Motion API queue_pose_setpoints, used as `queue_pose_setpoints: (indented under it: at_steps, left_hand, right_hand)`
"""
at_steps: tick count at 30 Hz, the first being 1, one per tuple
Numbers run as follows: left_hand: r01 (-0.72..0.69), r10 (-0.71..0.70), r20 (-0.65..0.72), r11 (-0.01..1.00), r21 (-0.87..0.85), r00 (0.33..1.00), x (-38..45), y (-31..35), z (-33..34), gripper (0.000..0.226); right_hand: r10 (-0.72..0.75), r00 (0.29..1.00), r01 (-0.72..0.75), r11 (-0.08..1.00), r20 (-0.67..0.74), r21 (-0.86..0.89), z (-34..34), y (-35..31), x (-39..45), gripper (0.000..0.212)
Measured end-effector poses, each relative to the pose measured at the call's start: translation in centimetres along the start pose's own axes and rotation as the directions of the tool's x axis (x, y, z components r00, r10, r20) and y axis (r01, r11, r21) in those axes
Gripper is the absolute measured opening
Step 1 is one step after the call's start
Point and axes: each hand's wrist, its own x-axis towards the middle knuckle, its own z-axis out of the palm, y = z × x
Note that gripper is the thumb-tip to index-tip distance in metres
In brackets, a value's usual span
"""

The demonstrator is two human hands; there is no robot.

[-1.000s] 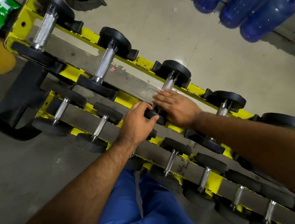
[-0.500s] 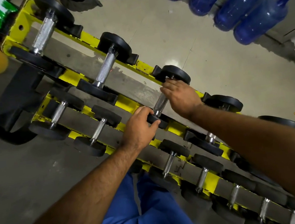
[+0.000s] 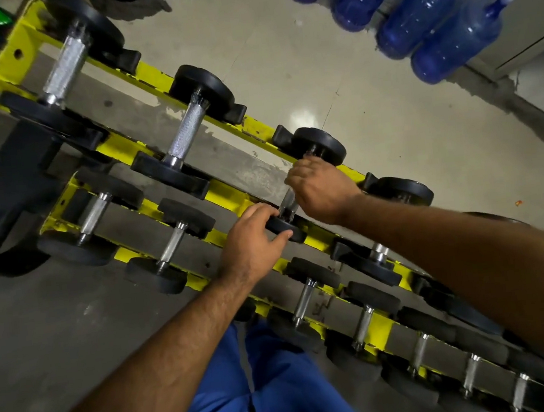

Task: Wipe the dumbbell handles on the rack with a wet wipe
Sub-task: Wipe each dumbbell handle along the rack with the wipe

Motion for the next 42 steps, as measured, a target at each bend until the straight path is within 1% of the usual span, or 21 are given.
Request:
queue_pose_setpoints:
  at_steps: [3, 7, 8, 10, 11, 12, 15, 16, 19, 20, 21, 24, 25, 26, 29, 30, 33, 34, 38, 40, 42]
  left_hand:
    - [0.005, -0.005, -0.008, 1.000, -0.009, 1.000, 0.0, 0.2, 0.0, 0.036]
    - [0.005, -0.005, -0.009, 1.000, 0.011, 1.000, 0.0, 0.3, 0.0, 0.036]
    - [0.005, -0.005, -0.010, 1.000, 0.007, 1.000, 0.0, 0.3, 0.0, 0.036]
    - [0.001, -0.001, -0.010, 1.000, 0.005, 1.000, 0.0, 0.2, 0.0, 0.036]
    - [0.000, 0.000, -0.011, 1.000, 0.007, 1.000, -0.1, 0.2, 0.0, 0.037]
    - [0.001, -0.001, -0.012, 1.000, 0.007, 1.000, -0.1, 0.3, 0.1, 0.036]
    - [0.004, -0.004, -0.010, 1.000, 0.004, 1.000, 0.0, 0.1, 0.1, 0.036]
    - [0.003, -0.003, -0.011, 1.000, 0.003, 1.000, 0.0, 0.0, 0.1, 0.035]
    - [-0.012, 0.012, -0.008, 1.000, 0.009, 1.000, 0.1, -0.2, 0.0, 0.035]
    - [-0.020, 0.020, -0.012, 1.000, 0.016, 1.000, 0.1, -0.1, 0.1, 0.035]
    - [-0.023, 0.023, -0.012, 1.000, 0.018, 1.000, 0.0, -0.1, 0.1, 0.035]
    - [-0.017, 0.017, -0.008, 1.000, -0.004, 1.000, 0.1, -0.3, 0.2, 0.034]
    - [-0.016, 0.016, -0.007, 1.000, -0.008, 1.000, 0.2, -0.4, 0.2, 0.034]
    - [-0.017, 0.017, -0.007, 1.000, -0.007, 1.000, 0.2, -0.4, 0.1, 0.034]
    - [-0.015, 0.015, -0.009, 1.000, 0.001, 1.000, 0.4, -0.5, 0.0, 0.034]
    - [-0.013, 0.013, -0.005, 1.000, 0.003, 1.000, 0.4, -0.4, -0.1, 0.034]
    - [0.020, -0.020, -0.002, 1.000, -0.016, 1.000, 0.6, -0.4, -0.4, 0.033]
    - [0.026, -0.026, -0.004, 0.999, -0.025, 1.000, 0.7, -0.4, -0.6, 0.033]
    - [0.081, -0.081, 0.000, 0.996, -0.035, 0.997, 1.1, -0.5, -1.1, 0.036]
    - [0.112, -0.112, 0.000, 0.993, -0.037, 0.994, 1.3, -0.5, -1.3, 0.036]
    - [0.130, -0.130, 0.001, 0.991, -0.026, 0.992, 1.4, -0.4, -1.3, 0.036]
  right_hand:
    - [-0.141, 0.988, 0.138, 0.989, 0.062, 0.056, 0.2, -0.8, -0.6, 0.052]
    - [-0.021, 0.999, 0.021, 1.000, -0.025, 0.021, -0.1, 0.2, 0.2, 0.035]
    - [-0.066, 0.998, 0.067, 0.997, -0.007, 0.033, 0.2, -0.7, 0.1, 0.031]
    - [-0.246, 0.969, 0.242, 0.966, 0.034, 0.093, 0.7, -1.8, -0.5, 0.029]
    - [-0.278, 0.960, 0.271, 0.956, 0.045, 0.110, 0.5, -1.4, -0.6, 0.030]
    - [-0.250, 0.968, 0.246, 0.964, 0.028, 0.102, 0.2, -0.6, -0.5, 0.032]
    - [-0.029, 0.998, 0.032, 0.999, -0.060, 0.042, 0.0, 0.6, -0.1, 0.031]
    - [-0.033, 0.997, 0.036, 0.998, -0.063, 0.049, 0.4, -0.2, -0.2, 0.029]
    - [-0.275, 0.961, 0.274, 0.952, -0.013, 0.135, 1.3, -2.3, -1.3, 0.029]
    - [-0.311, 0.950, 0.309, 0.941, -0.004, 0.138, 1.0, -1.8, -1.2, 0.030]
    - [-0.298, 0.955, 0.296, 0.948, -0.002, 0.116, 0.7, -1.1, -0.9, 0.031]
    - [-0.042, 0.999, 0.043, 0.999, -0.034, 0.017, 0.0, 0.8, 0.4, 0.032]
    - [0.001, 0.999, -0.001, 1.000, -0.042, 0.015, -0.1, 0.5, 0.7, 0.034]
    - [-0.018, 1.000, 0.018, 1.000, -0.019, 0.023, 0.0, -0.2, 0.8, 0.037]
    - [-0.198, 0.979, 0.195, 0.978, 0.044, 0.075, 0.4, -1.5, -0.3, 0.046]
    - [-0.181, 0.983, 0.180, 0.981, 0.012, 0.070, 0.2, -1.0, -0.7, 0.044]
    - [0.024, 0.996, -0.020, 0.999, -0.088, 0.047, 0.2, 0.4, -1.0, 0.042]
    - [0.024, 0.996, -0.021, 0.999, -0.089, 0.036, 0.3, 0.2, -1.0, 0.043]
    - [-0.225, 0.974, 0.227, 0.972, -0.039, 0.066, 0.3, -1.0, -1.0, 0.036]
    - [-0.246, 0.966, 0.253, 0.963, -0.080, 0.092, -0.6, -1.2, -1.2, 0.032]
    - [-0.201, 0.972, 0.219, 0.965, -0.124, 0.148, -1.4, -1.7, -1.8, 0.032]
